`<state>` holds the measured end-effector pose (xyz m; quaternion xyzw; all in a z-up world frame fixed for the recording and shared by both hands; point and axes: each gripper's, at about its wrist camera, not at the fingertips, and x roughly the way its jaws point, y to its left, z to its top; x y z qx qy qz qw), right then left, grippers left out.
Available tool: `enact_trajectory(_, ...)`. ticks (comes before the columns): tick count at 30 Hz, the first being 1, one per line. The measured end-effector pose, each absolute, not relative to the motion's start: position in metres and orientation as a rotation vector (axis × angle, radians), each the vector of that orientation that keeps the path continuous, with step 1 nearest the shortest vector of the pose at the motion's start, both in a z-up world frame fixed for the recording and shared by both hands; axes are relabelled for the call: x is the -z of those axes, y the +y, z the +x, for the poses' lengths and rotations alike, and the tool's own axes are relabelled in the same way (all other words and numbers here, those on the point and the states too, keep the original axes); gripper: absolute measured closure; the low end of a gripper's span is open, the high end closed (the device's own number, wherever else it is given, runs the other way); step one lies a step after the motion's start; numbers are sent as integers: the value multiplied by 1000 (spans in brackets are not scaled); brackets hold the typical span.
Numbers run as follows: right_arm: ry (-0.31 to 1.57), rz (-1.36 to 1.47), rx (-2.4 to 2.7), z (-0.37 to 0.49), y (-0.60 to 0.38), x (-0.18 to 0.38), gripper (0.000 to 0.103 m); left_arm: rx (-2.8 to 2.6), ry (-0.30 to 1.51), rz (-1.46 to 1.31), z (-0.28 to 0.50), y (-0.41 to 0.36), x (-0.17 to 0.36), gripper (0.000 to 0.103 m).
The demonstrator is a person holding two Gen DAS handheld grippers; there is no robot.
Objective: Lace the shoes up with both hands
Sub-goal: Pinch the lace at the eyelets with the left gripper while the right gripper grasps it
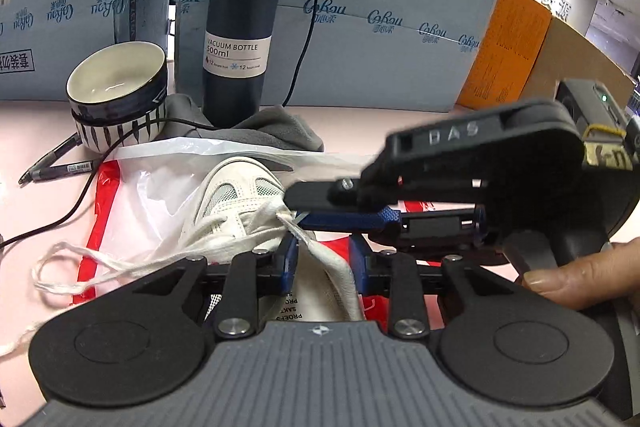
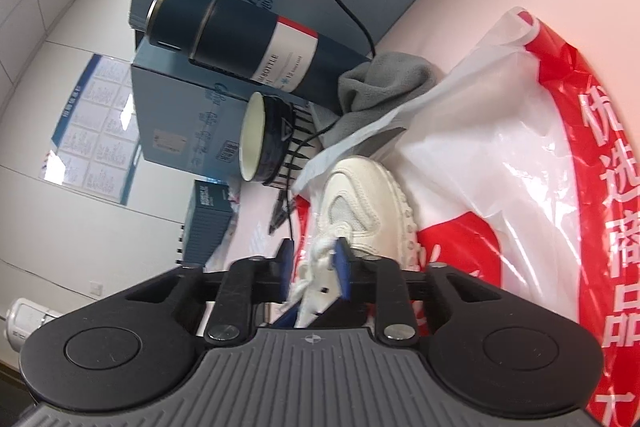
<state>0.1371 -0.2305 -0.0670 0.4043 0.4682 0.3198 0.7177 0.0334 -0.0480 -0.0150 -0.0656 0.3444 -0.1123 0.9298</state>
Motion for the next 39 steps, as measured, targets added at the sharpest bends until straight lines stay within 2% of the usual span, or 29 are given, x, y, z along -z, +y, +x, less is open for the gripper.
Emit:
enact_trajectory(5,1055,1058,-680,135,-242,87,98,228,706,-129,33,-49,15,78)
enact_trajectory(18,998,1631,-691,122,-265,136,97,223,695,-140,32,-47,16,78)
enact_trajectory(24,981,1531,-727,122,-268,119,97,220,667,-164,30,-43,15,80)
enact_trajectory(39,927,1779,-731,113,-274,137,97,215,666,-163,29,-44,16,81)
